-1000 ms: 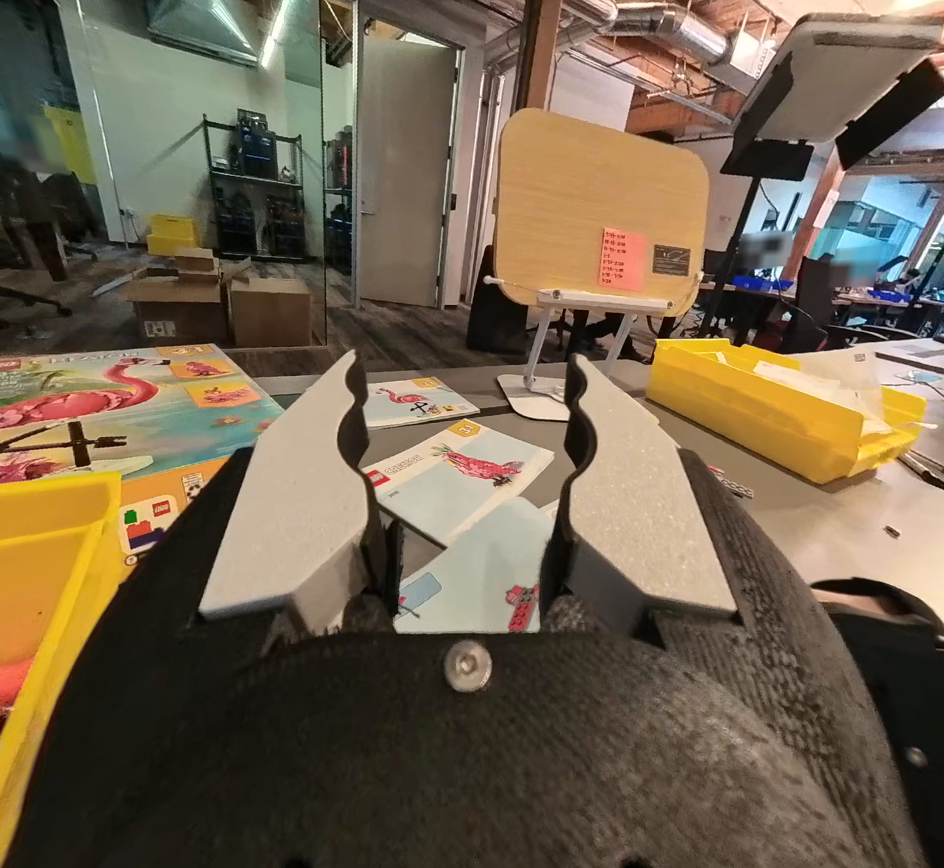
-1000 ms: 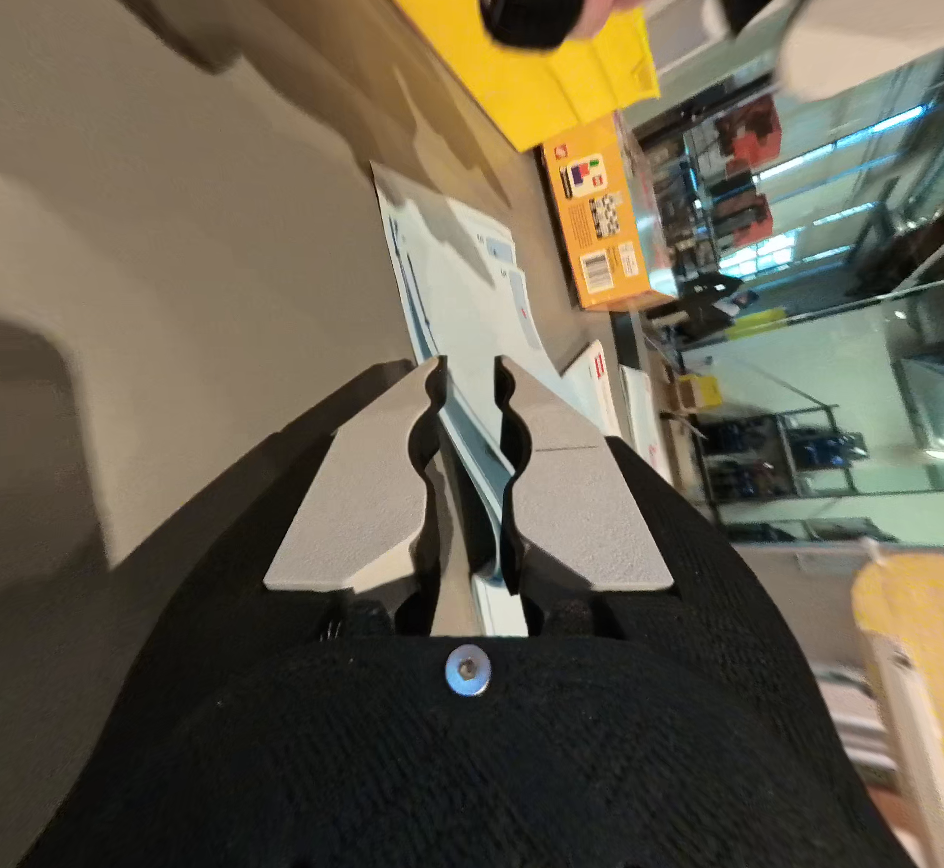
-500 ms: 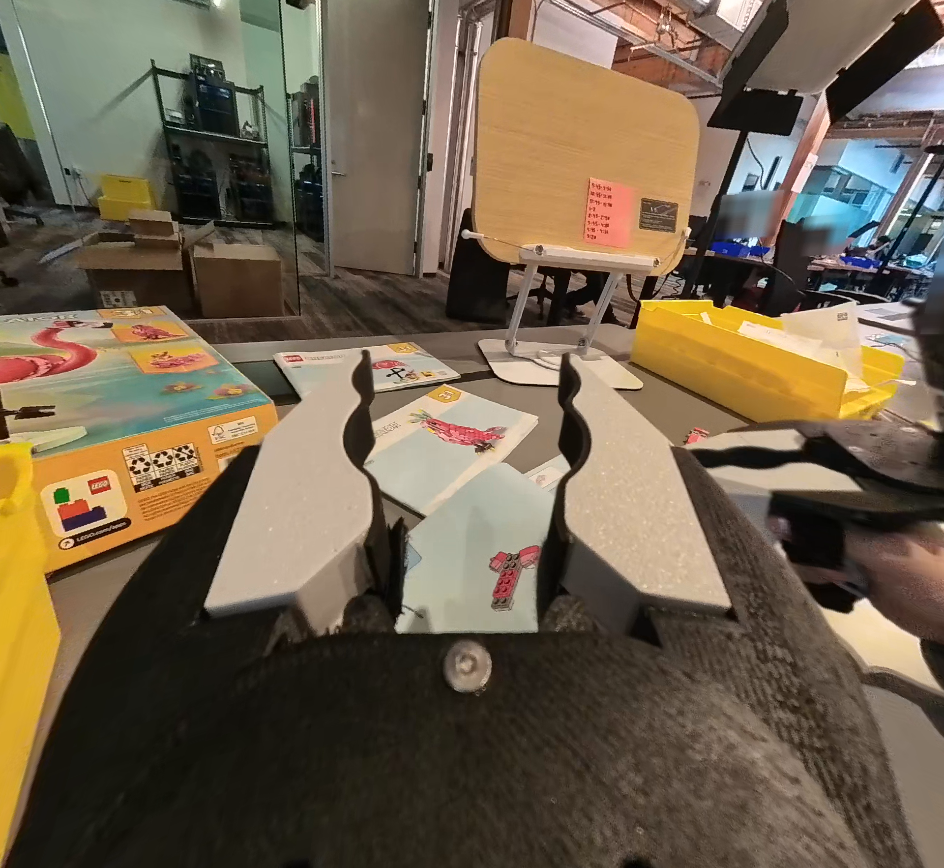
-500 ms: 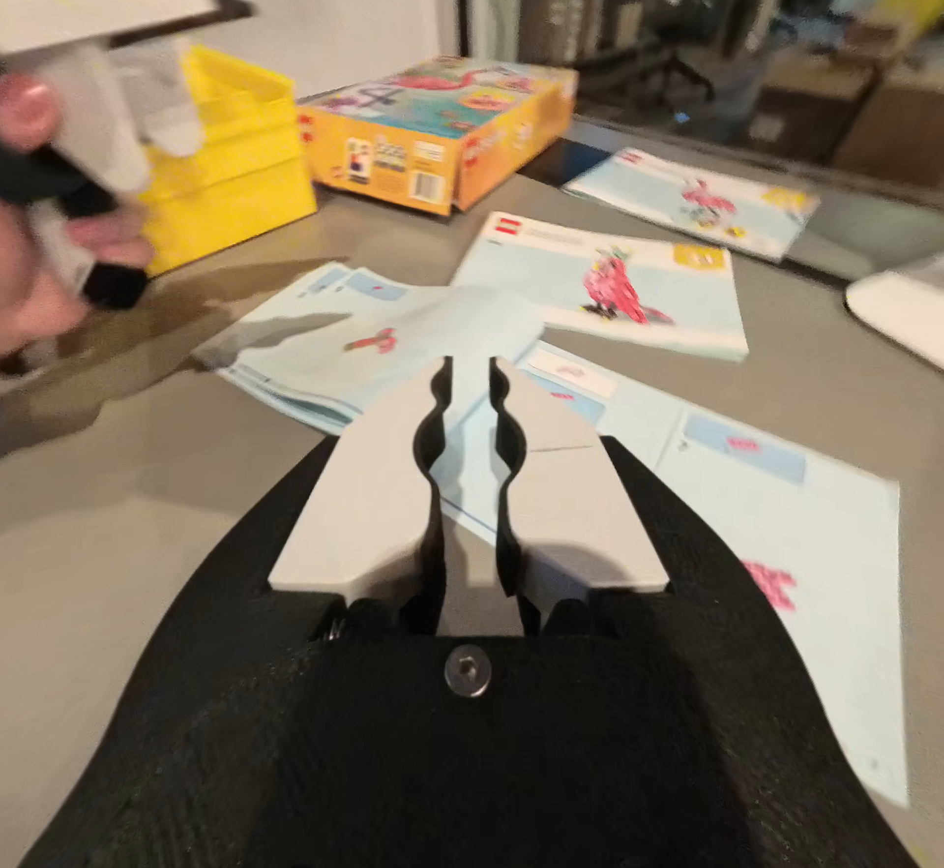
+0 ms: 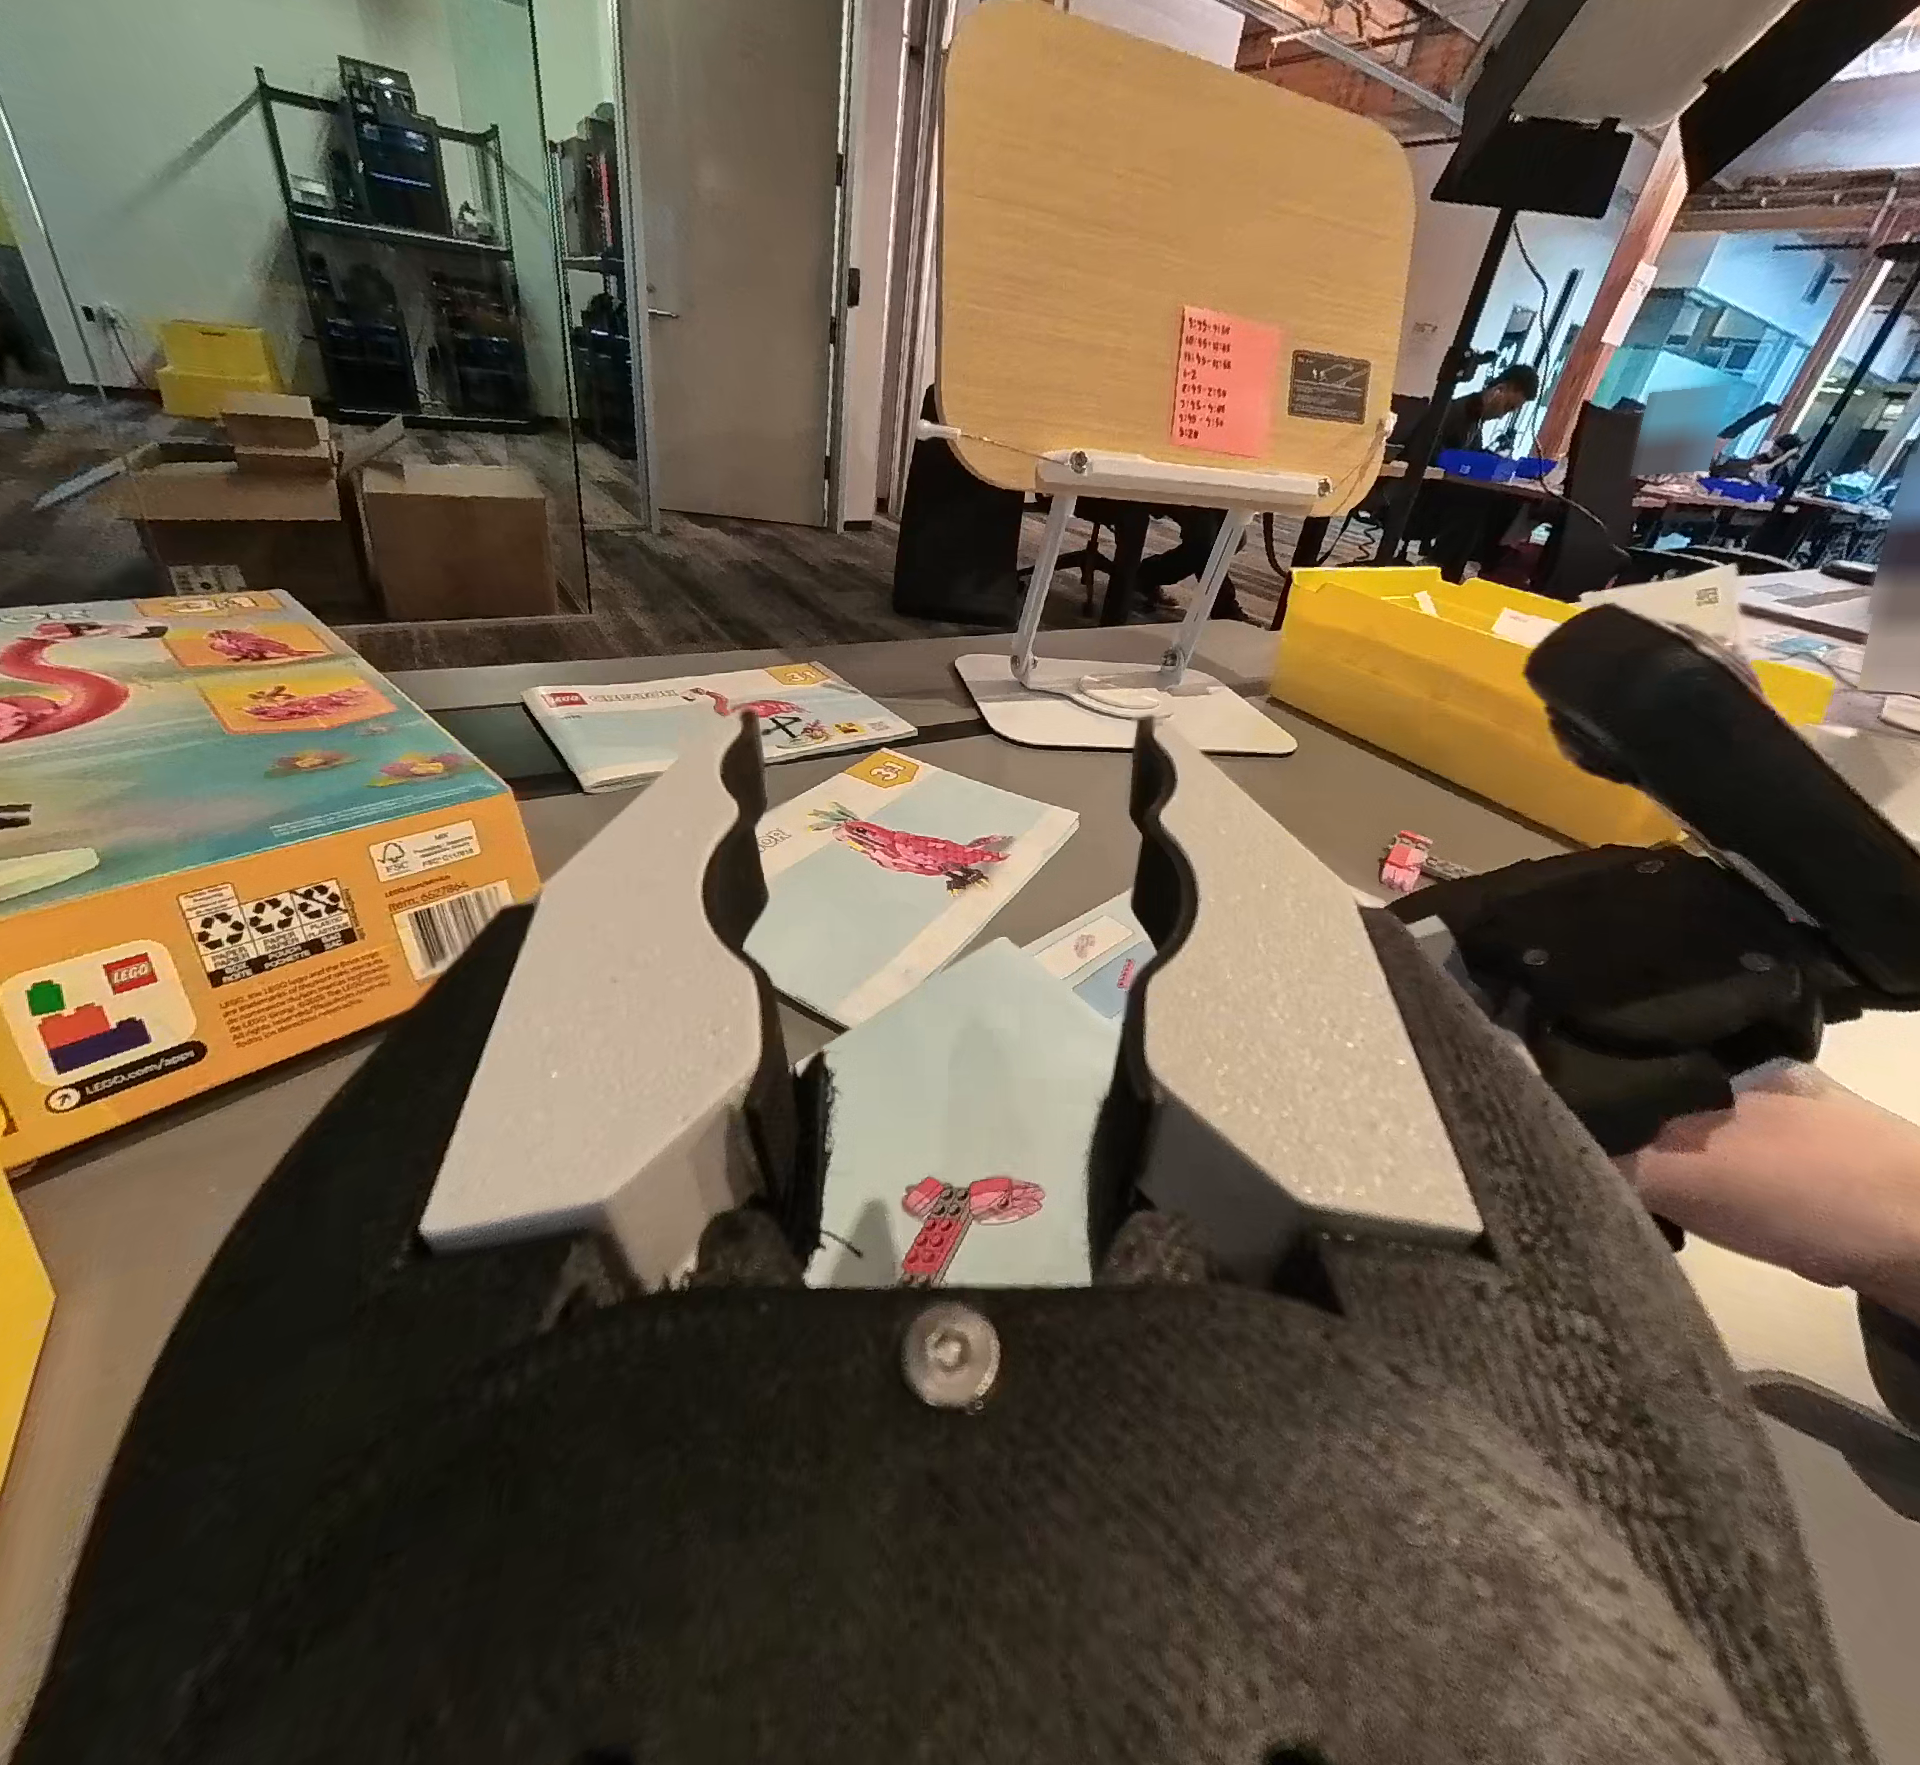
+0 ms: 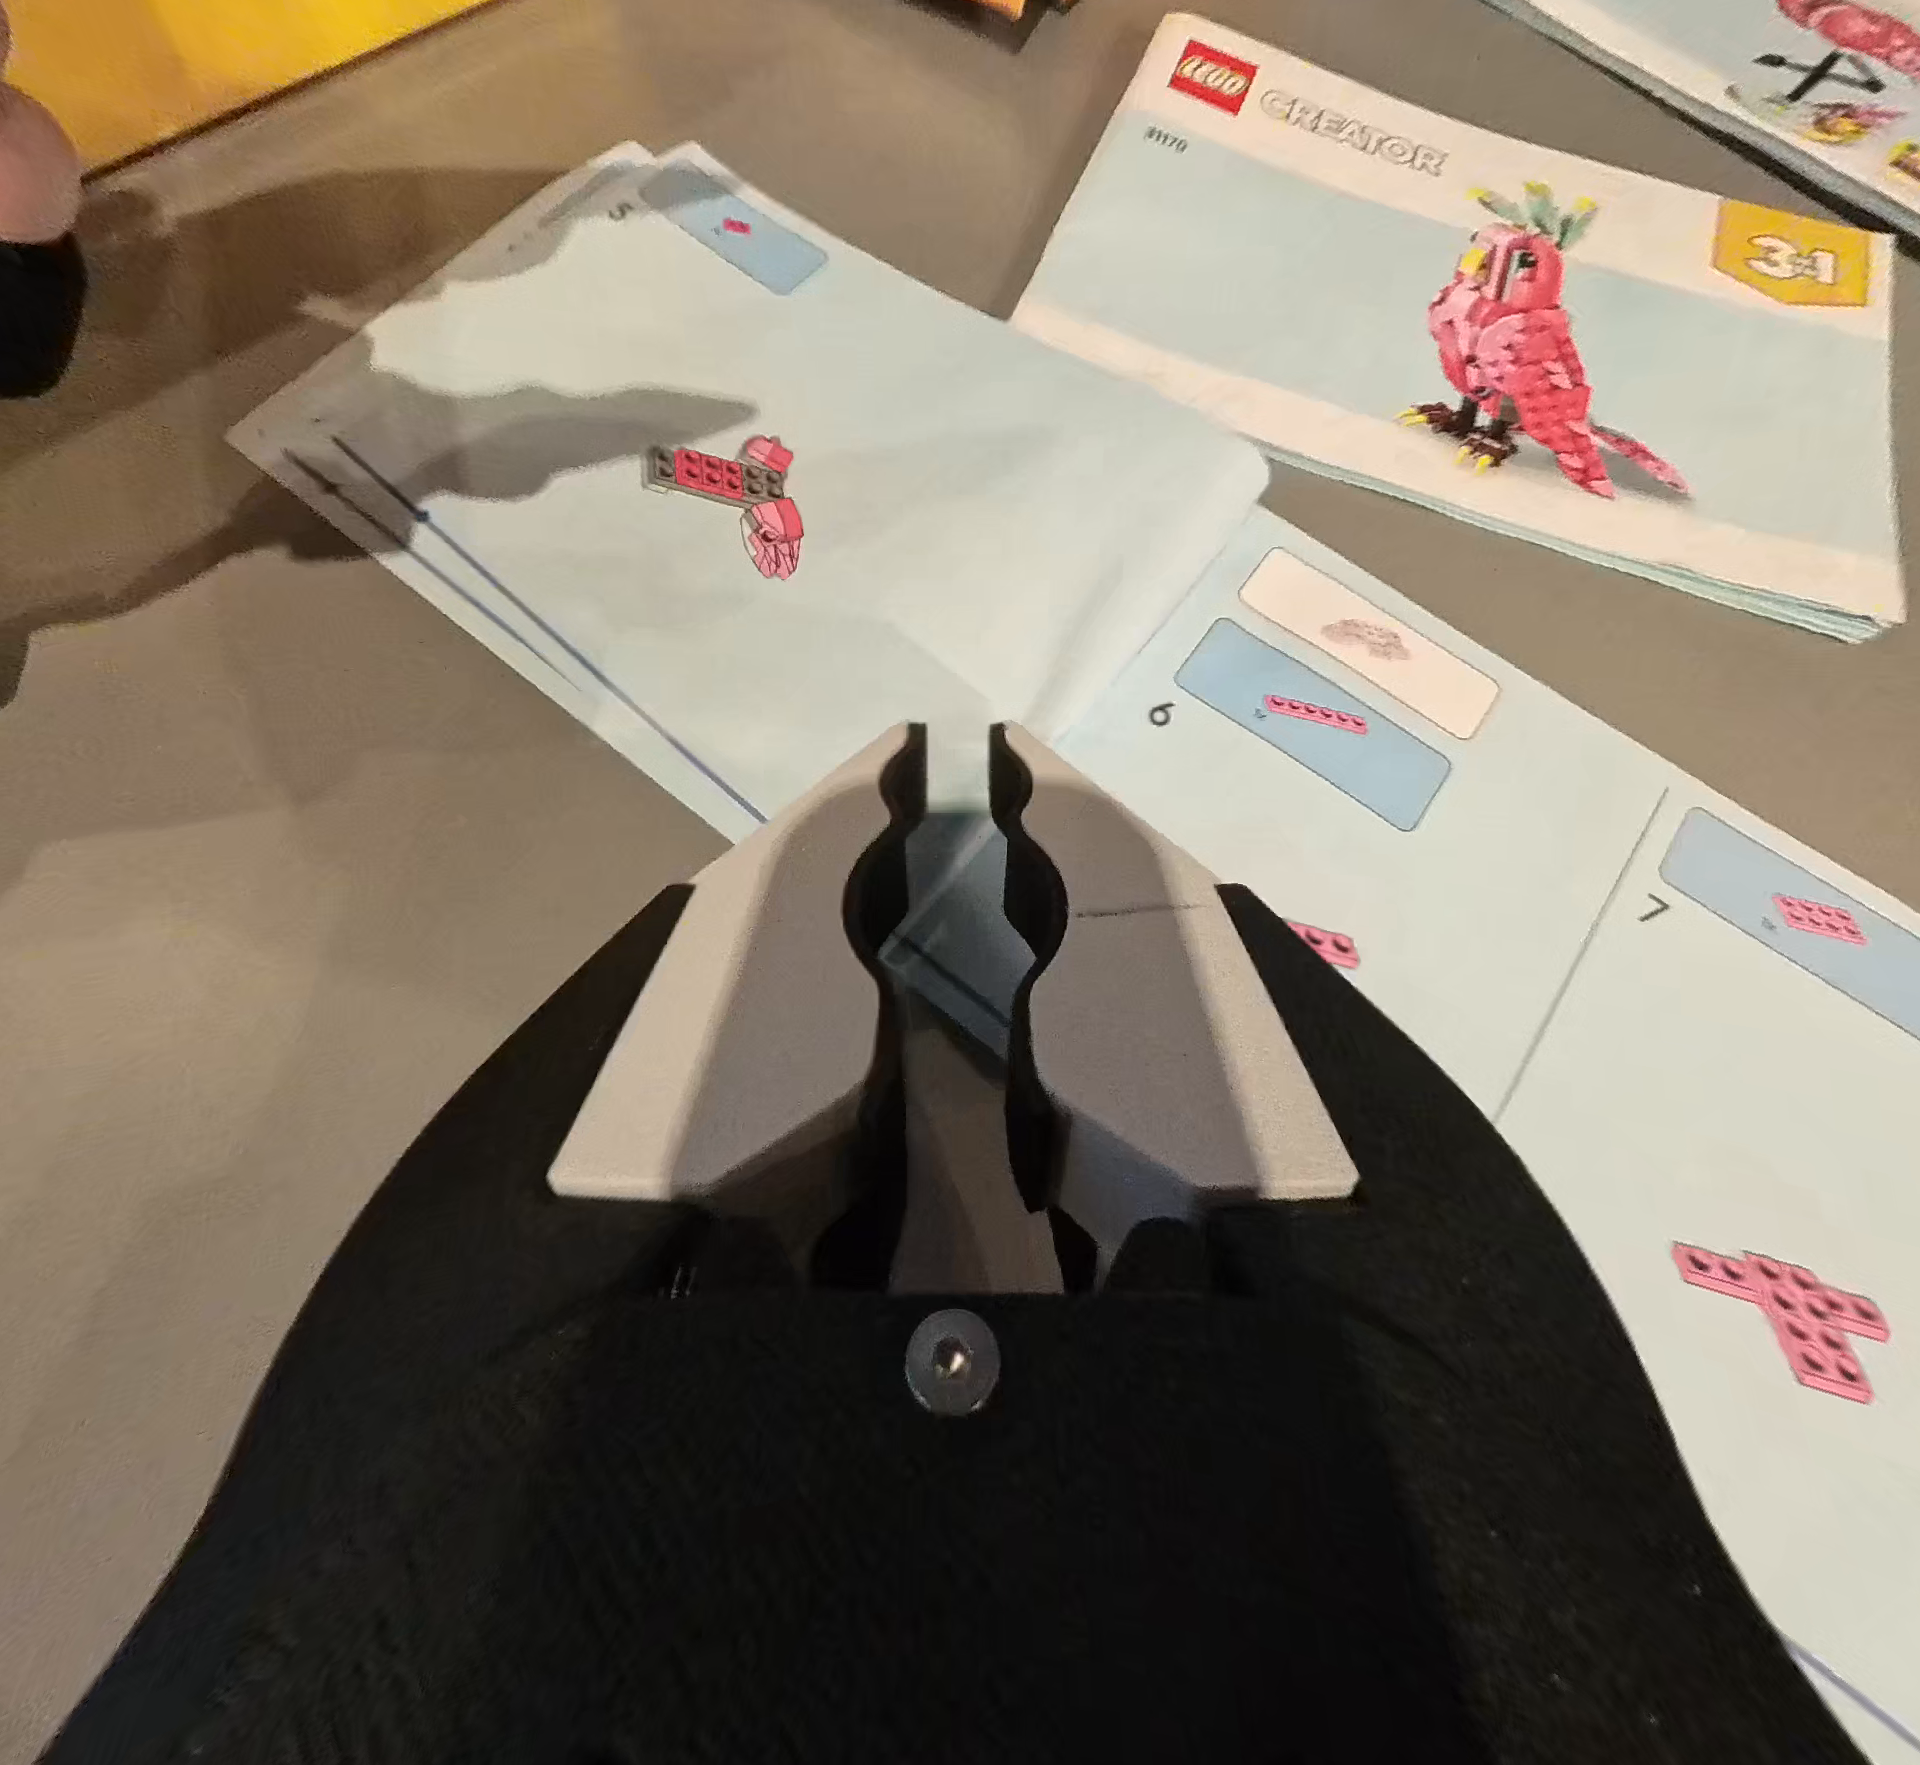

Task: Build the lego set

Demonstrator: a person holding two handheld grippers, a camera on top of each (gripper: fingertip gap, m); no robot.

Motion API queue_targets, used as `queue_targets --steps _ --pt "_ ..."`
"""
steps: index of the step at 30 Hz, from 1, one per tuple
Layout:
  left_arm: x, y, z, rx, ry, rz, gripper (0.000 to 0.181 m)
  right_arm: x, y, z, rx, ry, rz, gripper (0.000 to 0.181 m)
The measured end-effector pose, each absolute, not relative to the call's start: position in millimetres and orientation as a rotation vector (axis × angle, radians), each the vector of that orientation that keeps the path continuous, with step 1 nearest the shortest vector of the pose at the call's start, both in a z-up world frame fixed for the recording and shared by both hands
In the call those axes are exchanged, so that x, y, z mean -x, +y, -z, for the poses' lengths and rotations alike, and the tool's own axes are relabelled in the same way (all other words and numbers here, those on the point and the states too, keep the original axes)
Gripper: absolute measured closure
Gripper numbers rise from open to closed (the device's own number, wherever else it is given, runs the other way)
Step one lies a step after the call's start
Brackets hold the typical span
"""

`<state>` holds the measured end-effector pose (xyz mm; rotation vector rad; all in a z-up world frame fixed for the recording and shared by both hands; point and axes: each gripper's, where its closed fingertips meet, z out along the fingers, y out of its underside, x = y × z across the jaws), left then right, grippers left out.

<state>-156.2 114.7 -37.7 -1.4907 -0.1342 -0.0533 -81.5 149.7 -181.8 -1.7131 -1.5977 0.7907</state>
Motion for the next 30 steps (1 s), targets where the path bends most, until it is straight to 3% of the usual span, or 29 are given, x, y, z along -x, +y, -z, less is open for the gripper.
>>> queue_targets --steps 6,10,17,23,27,30 --pt "149 119 46 1.509 -0.092 0.049 0.111 69 162 143 1.593 -1.380 -0.975 0.157" --pt "152 123 58 1.522 -0.104 0.088 0.111 1 244 118 1.578 -1.107 -0.677 0.151" --pt "170 116 52 1.490 -0.155 0.061 0.112 -107 332 167 1.949 -0.870 -0.464 0.135" --pt "193 106 44 1.450 -0.221 0.031 0.113 -110 335 191 2.079 -0.974 -0.468 0.145" --pt "201 102 42 1.438 -0.245 0.023 0.113 -110 338 190 2.073 -0.973 -0.447 0.165" --pt "206 98 38 1.426 -0.251 -0.004 0.114 -111 338 190 2.078 -0.967 -0.450 0.166"
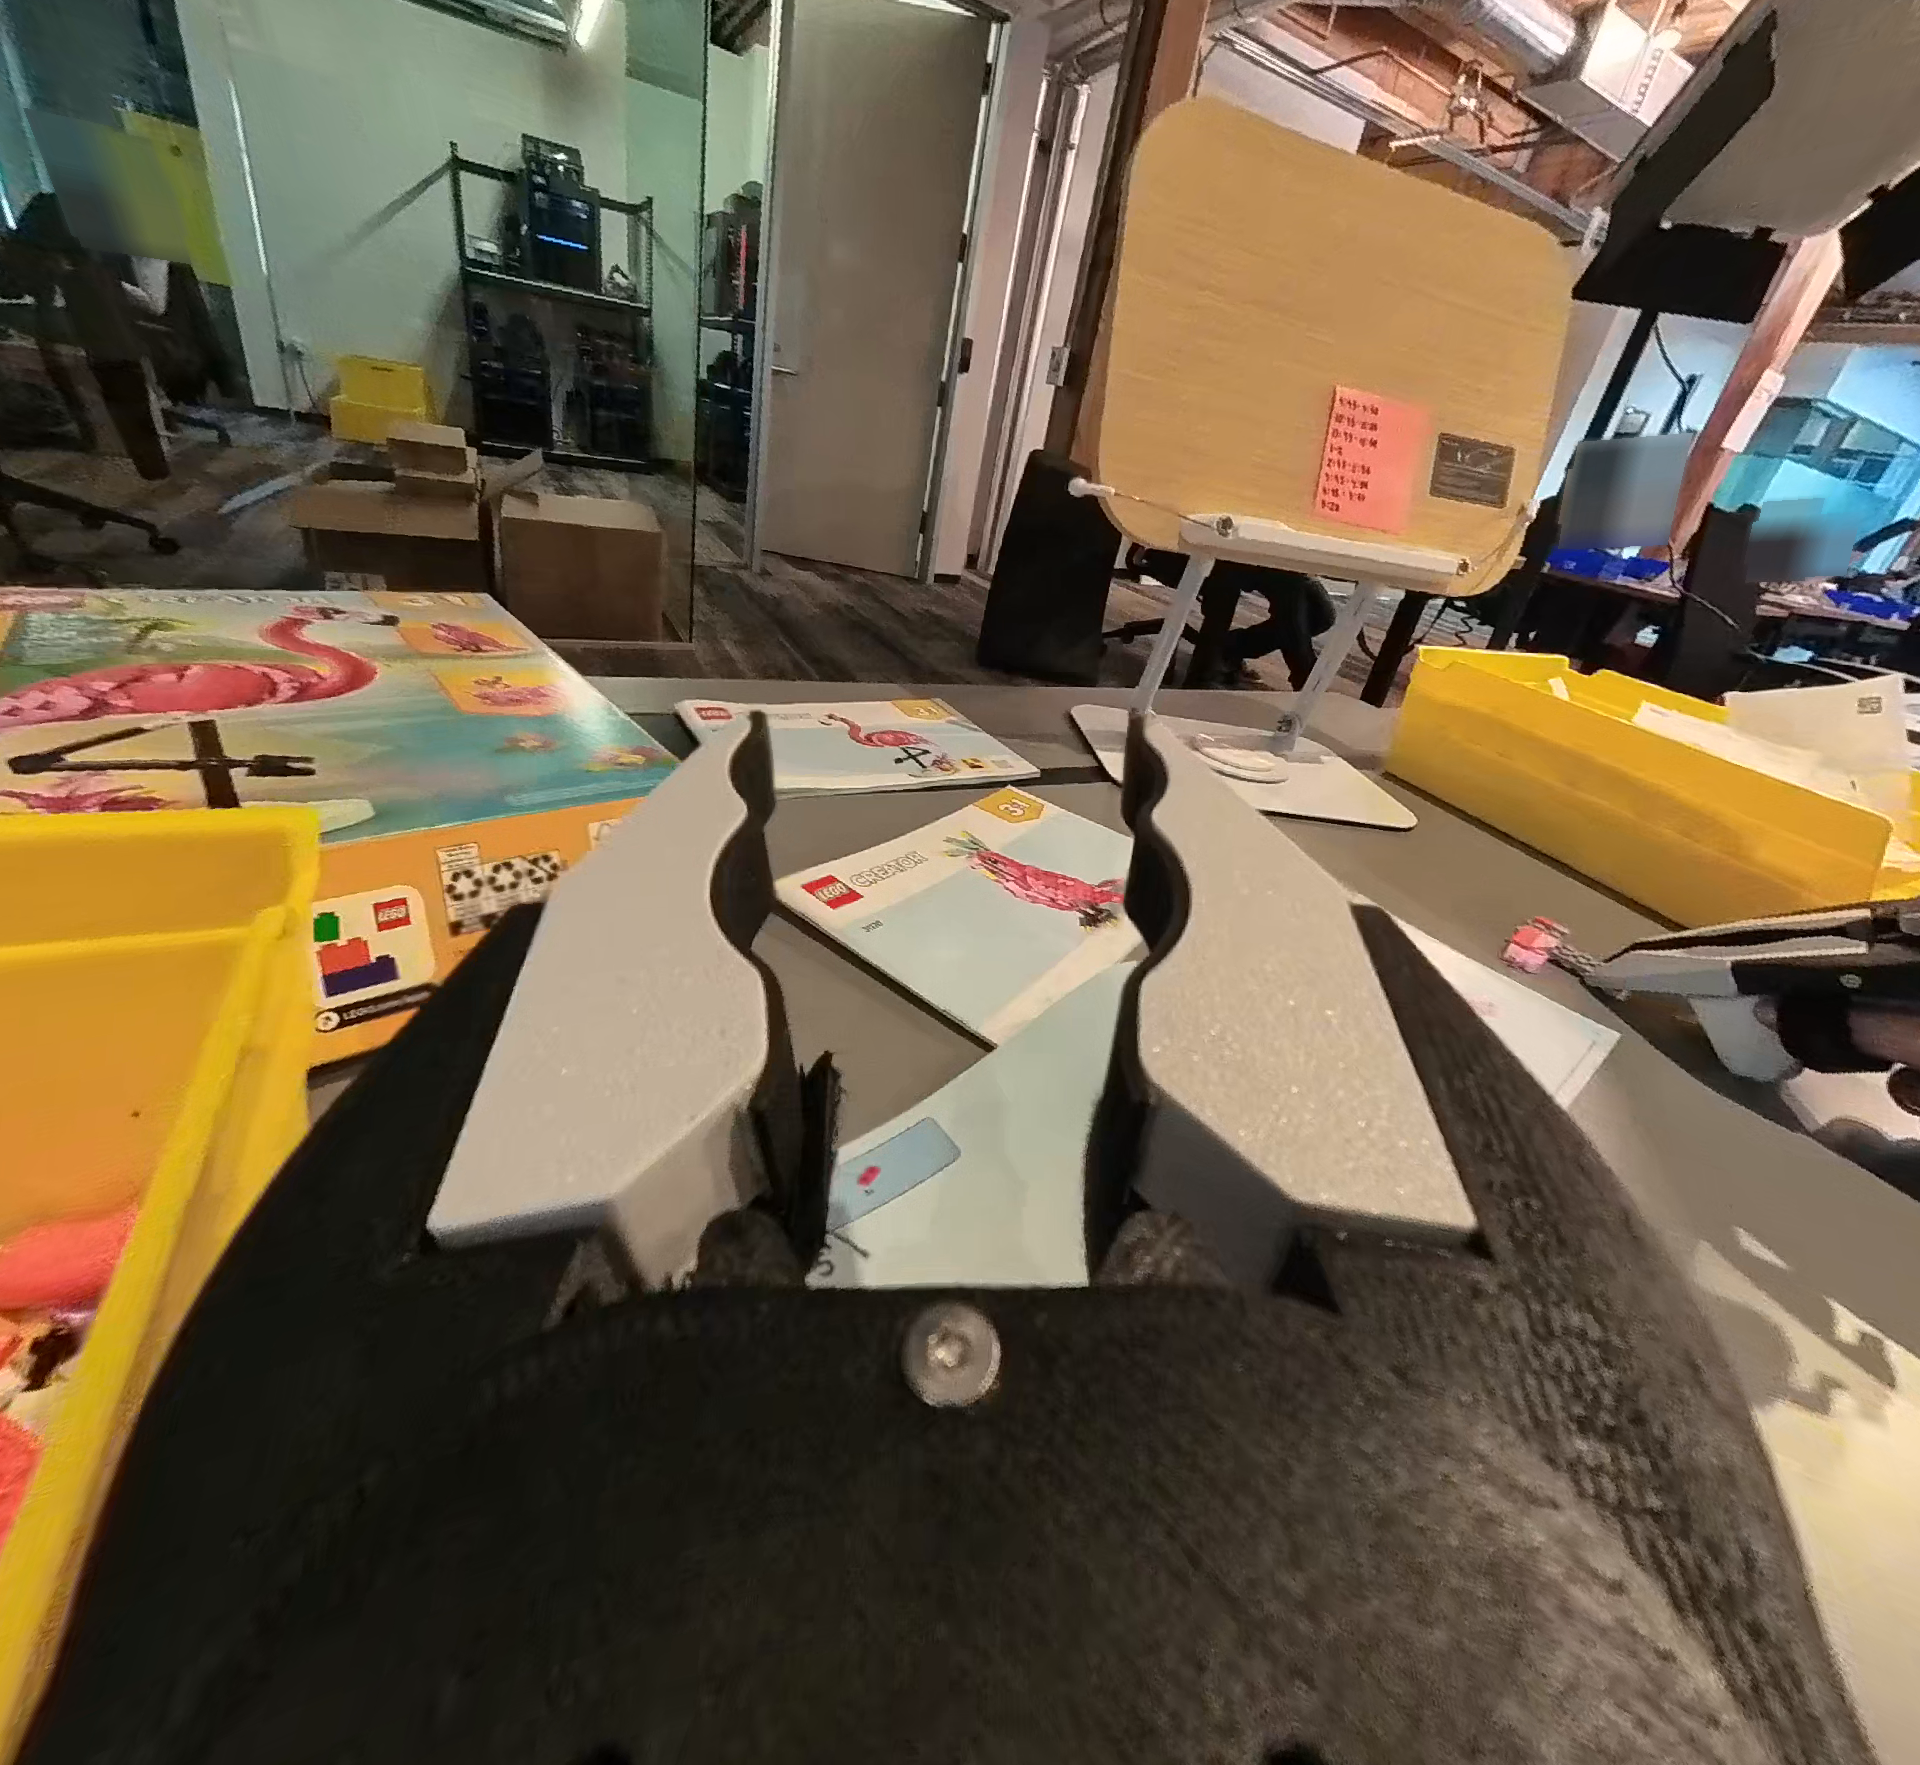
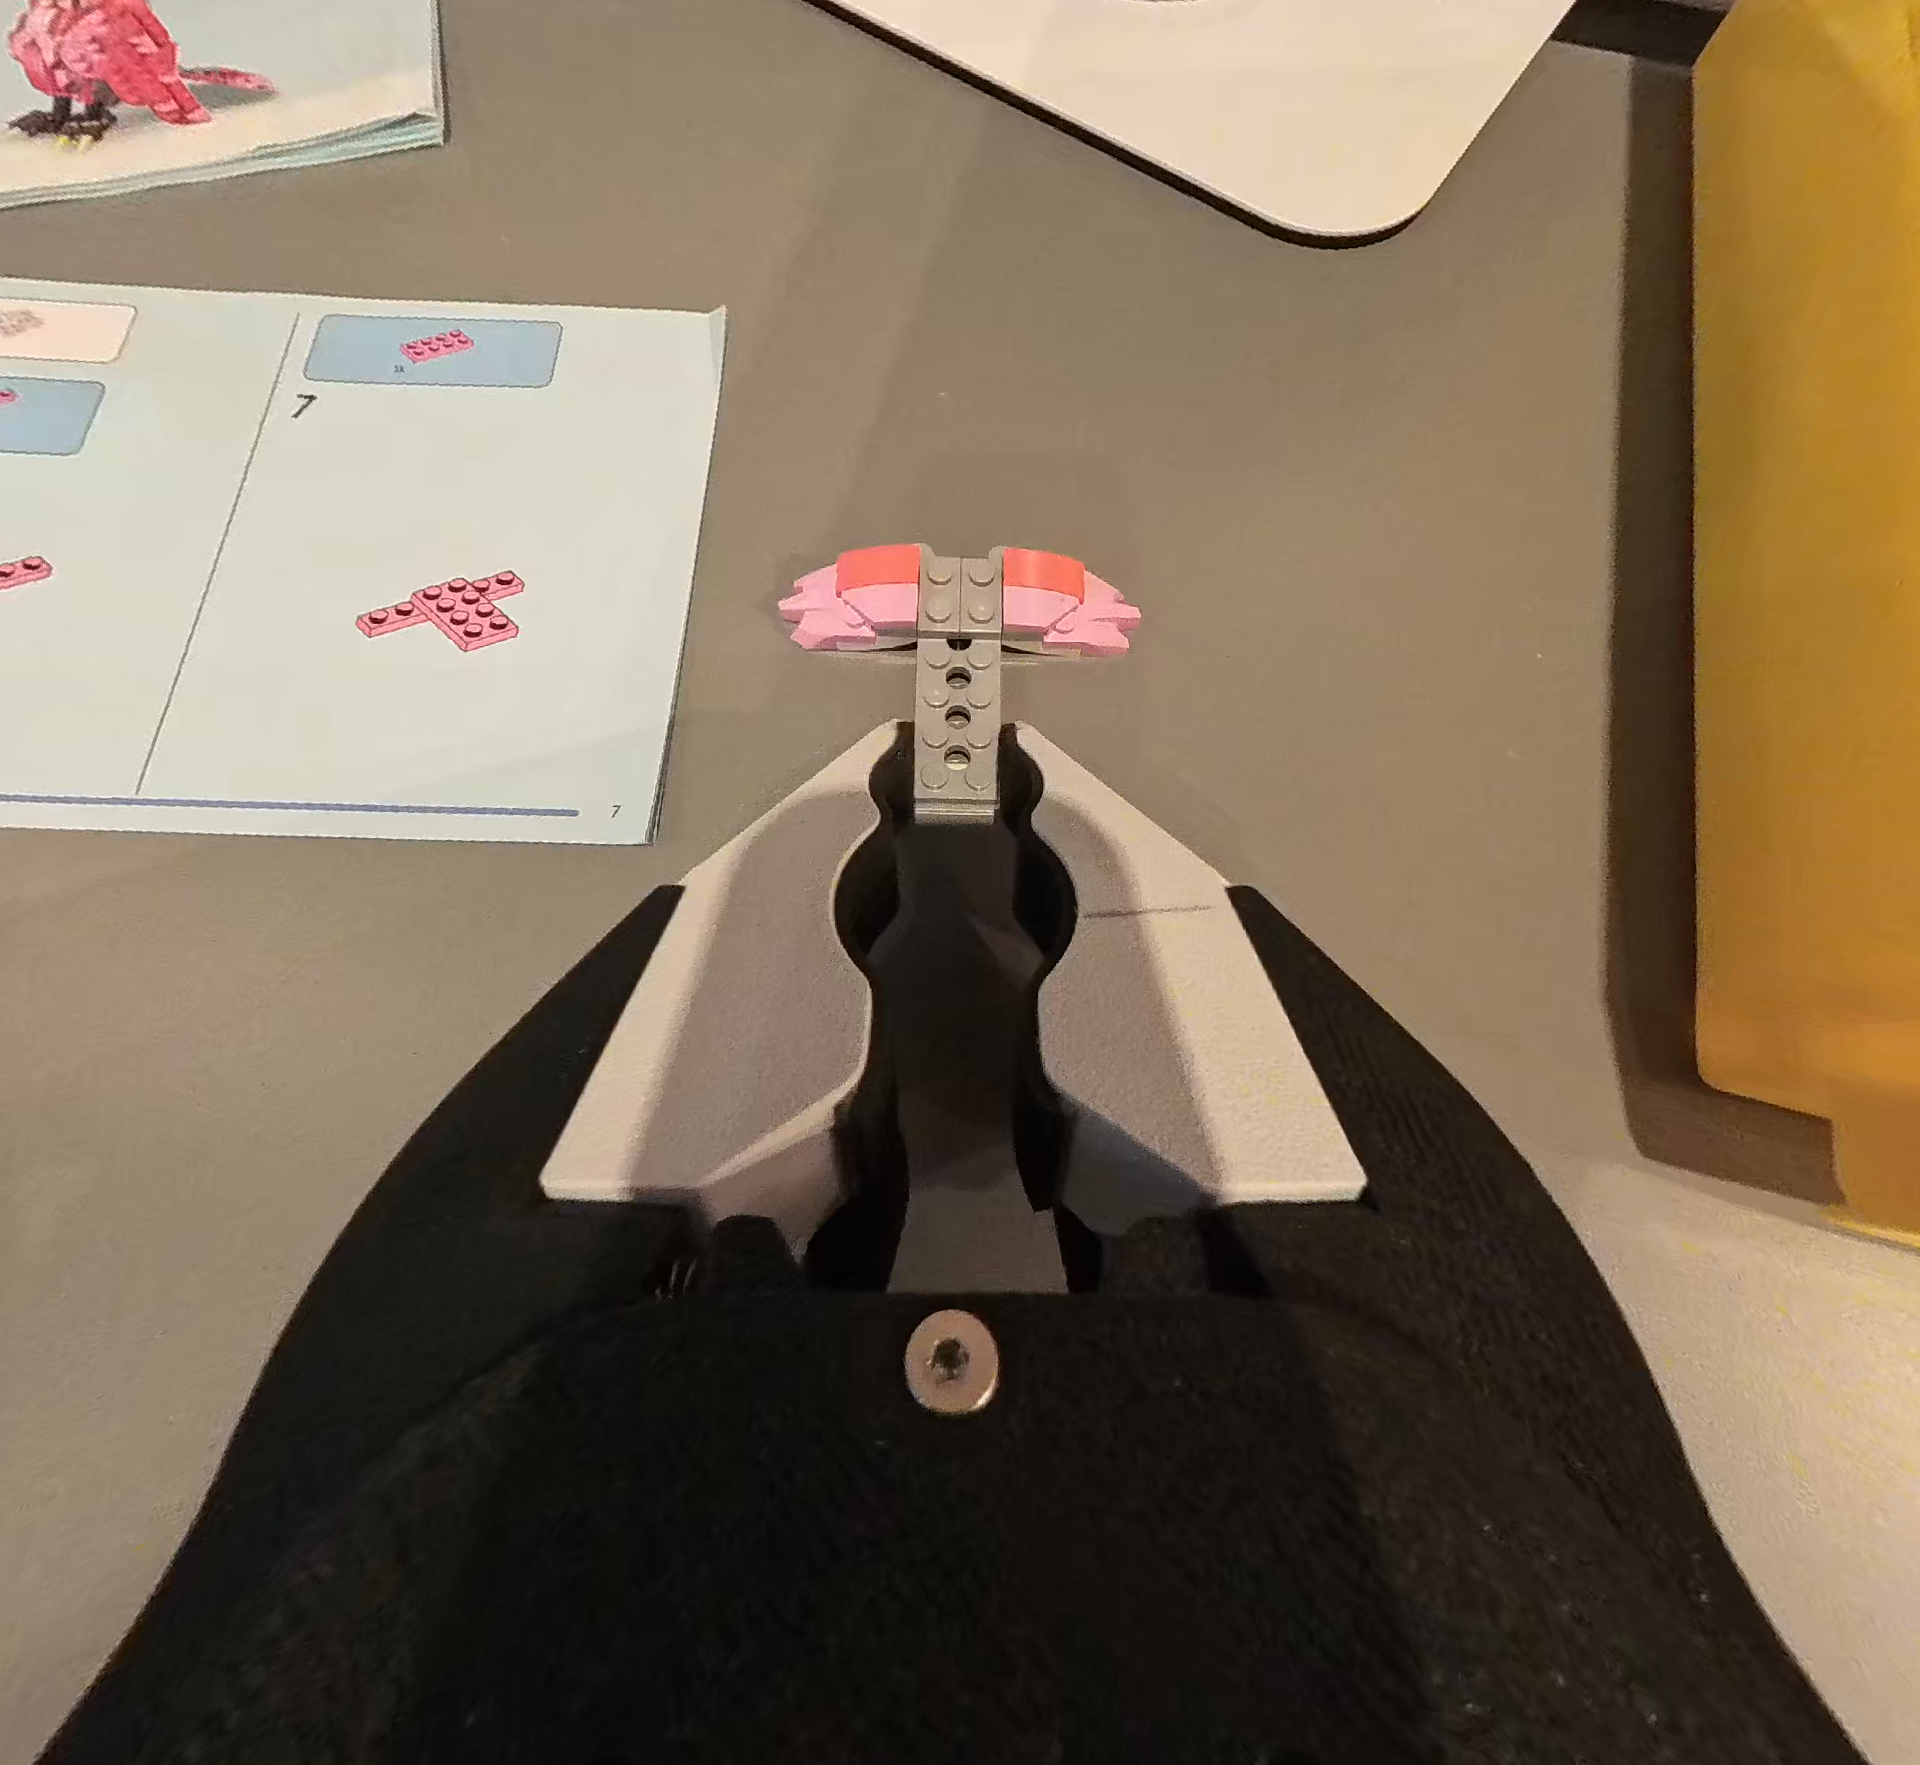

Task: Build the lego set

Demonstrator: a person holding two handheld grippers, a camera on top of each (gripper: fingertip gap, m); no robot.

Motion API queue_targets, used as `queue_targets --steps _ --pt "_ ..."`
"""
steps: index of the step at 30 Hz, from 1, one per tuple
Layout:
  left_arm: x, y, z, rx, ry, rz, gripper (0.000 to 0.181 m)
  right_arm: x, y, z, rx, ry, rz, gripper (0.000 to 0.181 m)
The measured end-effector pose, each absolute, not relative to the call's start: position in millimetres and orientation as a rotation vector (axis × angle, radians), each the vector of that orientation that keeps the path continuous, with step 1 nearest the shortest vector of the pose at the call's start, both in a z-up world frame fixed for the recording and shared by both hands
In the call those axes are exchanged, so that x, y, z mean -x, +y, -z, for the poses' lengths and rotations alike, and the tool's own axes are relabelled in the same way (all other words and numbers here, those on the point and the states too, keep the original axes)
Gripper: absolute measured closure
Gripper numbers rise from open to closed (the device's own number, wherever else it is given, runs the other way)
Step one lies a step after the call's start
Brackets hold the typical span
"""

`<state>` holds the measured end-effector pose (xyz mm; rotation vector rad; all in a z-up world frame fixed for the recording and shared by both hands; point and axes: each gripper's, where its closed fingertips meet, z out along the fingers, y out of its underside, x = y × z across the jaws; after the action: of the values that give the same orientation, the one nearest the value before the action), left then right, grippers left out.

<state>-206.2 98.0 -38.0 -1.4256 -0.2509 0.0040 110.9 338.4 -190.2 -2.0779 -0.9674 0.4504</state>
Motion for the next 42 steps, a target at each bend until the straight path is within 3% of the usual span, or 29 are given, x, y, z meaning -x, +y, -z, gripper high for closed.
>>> queue_targets --steps 5,9,16,23,26,29,33,35,38,42 --pt "211 90 27 1.390 -0.267 -0.005 0.115 -85 306 146 1.803 -1.101 -0.613 0.167" --pt "216 86 24 1.371 -0.272 -0.038 0.117 -37 191 96 1.266 -1.499 -1.026 0.167" --pt "214 93 36 1.414 -0.275 -0.020 0.117 -20 87 147 1.103 -2.048 -1.153 0.167" --pt "206 99 40 1.440 -0.241 -0.026 0.117 -24 74 189 1.154 -2.265 -0.992 0.167" --pt "204 101 42 1.451 -0.235 -0.023 0.117 -24 73 189 1.145 -2.265 -1.007 0.167" --pt "203 102 43 1.455 -0.232 -0.019 0.117 -21 76 176 1.132 -2.183 -1.077 0.141" --pt "200 104 45 1.462 -0.228 -0.008 0.117 -7 106 126 1.101 -1.814 -1.221 0.131" --pt "199 105 45 1.466 -0.221 -0.008 0.117 -3 146 97 1.067 -1.520 -1.117 0.132" --pt "196 106 45 1.469 -0.209 -0.006 0.117 -20 200 62 1.022 -1.119 -0.925 0.149" --pt "189 107 43 1.466 -0.183 -0.009 0.117 -36 234 64 1.031 -1.007 -0.659 0.165"
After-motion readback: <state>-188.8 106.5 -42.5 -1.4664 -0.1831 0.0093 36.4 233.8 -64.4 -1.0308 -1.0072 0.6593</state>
